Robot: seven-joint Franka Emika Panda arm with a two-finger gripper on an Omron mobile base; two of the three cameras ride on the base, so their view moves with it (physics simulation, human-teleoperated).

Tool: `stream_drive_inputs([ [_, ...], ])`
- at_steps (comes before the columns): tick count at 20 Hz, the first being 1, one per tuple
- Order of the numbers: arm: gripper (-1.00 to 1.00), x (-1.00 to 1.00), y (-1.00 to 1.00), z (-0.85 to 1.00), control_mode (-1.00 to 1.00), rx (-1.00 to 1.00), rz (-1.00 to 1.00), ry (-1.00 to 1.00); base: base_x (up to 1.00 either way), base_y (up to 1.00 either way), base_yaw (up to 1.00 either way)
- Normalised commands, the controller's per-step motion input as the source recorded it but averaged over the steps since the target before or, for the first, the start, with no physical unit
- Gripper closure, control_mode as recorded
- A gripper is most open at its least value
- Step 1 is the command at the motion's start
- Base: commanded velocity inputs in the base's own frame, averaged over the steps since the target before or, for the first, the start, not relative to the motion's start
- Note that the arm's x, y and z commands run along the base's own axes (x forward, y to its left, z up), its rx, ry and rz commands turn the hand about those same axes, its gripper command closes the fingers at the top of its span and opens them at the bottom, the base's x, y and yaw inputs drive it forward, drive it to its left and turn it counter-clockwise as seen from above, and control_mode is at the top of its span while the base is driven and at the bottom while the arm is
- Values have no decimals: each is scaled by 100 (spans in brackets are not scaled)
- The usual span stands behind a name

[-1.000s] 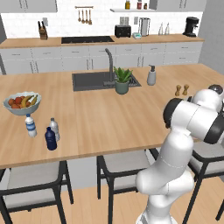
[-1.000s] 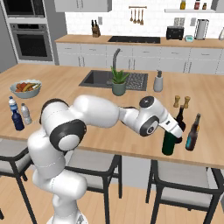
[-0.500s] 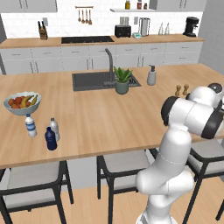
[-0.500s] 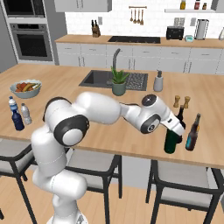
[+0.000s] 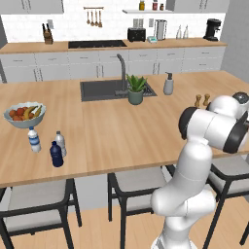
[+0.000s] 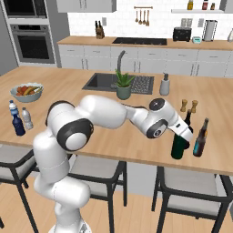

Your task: Move the plastic bottles in the middle to the plastics group, and the glass bottles in the middle to the glass group.

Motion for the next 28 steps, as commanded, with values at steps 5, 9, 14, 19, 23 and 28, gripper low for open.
stream_drive_inputs([
  [5,100,4,-1,-4,-100,0,0,-2,0,0,0],
  [9,100,0,0,-24,-100,0,0,0,0,0,0],
  [14,100,0,0,-28,-100,0,0,-1,0,0,0],
  [19,100,0,0,0,-100,0,0,0,0,0,0],
  [23,-100,0,0,0,-100,0,0,0,0,0,0],
  [28,-100,0,0,0,-100,0,0,0,0,0,0],
])
